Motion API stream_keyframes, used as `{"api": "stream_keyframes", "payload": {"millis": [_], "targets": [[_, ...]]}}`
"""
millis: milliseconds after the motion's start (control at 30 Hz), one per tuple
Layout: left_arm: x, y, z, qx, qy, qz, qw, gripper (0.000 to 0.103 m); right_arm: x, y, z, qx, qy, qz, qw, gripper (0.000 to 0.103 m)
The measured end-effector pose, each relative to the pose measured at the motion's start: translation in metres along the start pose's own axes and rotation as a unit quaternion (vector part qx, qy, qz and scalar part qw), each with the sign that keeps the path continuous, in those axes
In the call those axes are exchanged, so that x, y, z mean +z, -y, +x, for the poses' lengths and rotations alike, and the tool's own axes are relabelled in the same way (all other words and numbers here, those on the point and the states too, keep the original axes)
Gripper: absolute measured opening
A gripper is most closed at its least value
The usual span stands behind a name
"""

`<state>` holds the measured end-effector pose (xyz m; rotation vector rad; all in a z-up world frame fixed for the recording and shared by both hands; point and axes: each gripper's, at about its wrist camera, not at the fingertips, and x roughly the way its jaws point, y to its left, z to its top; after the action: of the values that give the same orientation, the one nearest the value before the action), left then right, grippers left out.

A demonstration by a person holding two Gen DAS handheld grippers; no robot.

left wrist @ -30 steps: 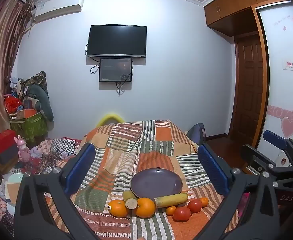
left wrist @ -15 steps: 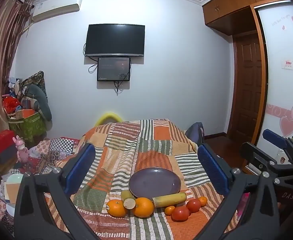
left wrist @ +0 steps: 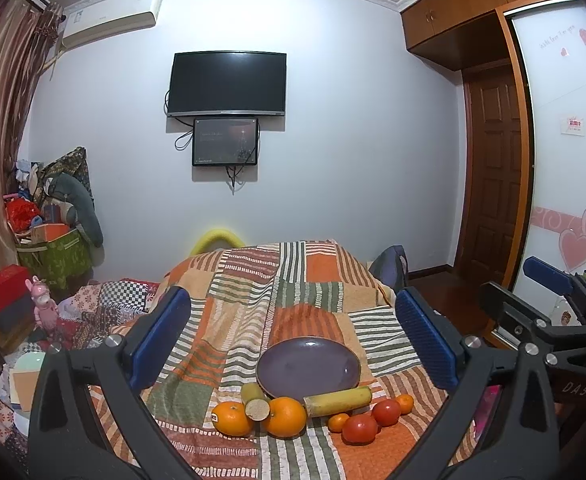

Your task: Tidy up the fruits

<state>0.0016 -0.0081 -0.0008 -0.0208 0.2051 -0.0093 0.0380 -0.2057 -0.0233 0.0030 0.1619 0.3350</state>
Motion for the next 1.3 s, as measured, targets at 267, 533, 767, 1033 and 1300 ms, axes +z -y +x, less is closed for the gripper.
{"api": "stream_keyframes", "payload": {"millis": [267,533,767,1033,1300], "targets": [[0.0036,0.0013,-0.0012,-0.001,0.001,0.001,1.0000,0.103,-0.0004,0.0000,-0.0001,0.001,0.001,0.000,1.000,0.103],[0.0046,0.0003,-0.0029,-0.003,0.003,0.000,1.0000,0.103,0.0003,-0.0018,-0.0005,0.002,0.002,-0.001,1.000,0.103],[0.0054,0.0011,-0.0032,-0.003,0.004,0.001,1.0000,0.103,0.0003,-0.0020,-0.0005,0.001,0.003,-0.001,1.000,0.103],[0.0060,0.0002,-0.0040,-0.003,0.004,0.002,1.0000,0.103,-0.0002,-0.0017,-0.0011,0.002,0.004,-0.001,1.000,0.103],[0.0065,0.0001,-0.0056,-0.003,0.005,0.001,1.0000,0.103,-0.0004,-0.0024,-0.0006,0.004,0.001,-0.001,1.000,0.103]]}}
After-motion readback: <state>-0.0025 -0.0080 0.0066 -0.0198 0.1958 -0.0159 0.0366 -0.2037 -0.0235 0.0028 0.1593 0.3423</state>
